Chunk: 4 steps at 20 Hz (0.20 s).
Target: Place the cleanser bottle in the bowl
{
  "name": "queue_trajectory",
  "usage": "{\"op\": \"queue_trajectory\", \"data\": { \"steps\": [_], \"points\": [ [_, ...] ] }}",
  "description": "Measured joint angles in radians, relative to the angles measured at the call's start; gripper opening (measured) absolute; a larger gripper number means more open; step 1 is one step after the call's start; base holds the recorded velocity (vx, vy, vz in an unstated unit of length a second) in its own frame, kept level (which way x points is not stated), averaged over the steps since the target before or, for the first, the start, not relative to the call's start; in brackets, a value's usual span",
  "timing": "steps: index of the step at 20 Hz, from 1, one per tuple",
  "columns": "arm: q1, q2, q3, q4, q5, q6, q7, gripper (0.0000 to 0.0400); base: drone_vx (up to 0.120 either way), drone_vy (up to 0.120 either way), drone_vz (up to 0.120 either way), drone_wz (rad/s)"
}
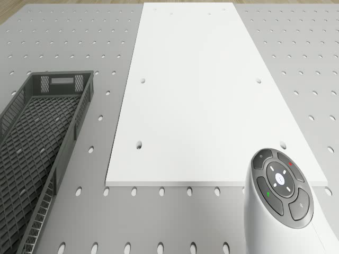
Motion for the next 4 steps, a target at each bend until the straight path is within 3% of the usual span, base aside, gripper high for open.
{"op": "queue_trajectory", "data": {
  "steps": [4],
  "points": [
    [0.003, -0.001, 0.010, -0.005, 0.009, -0.005, -0.001, 0.0396, 0.000, 0.000, 0.000, 0.000]
  ]
}}
